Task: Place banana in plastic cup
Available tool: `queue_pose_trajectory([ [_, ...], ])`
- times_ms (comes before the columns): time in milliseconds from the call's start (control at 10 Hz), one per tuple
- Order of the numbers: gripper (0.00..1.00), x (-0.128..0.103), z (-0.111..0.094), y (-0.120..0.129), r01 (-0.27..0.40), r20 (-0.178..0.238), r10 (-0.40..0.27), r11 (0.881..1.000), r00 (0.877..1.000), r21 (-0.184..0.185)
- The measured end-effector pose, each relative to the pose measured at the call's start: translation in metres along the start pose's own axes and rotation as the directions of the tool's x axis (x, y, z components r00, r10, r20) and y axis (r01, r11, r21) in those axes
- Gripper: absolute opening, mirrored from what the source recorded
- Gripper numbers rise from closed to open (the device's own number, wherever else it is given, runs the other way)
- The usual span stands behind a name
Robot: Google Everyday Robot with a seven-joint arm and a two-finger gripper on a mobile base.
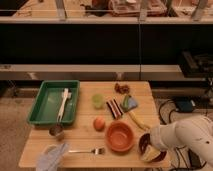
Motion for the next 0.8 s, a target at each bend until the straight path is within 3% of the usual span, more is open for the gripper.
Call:
queue_pose_trajectory([
  [500,0.80,0.002,0.000,-0.003,-0.013,-0.008,0.013,1.000,1.000,0.002],
  [800,0.80,0.001,0.009,-0.035,-0.055,-0.055,0.056,0.998,0.997,0.021],
])
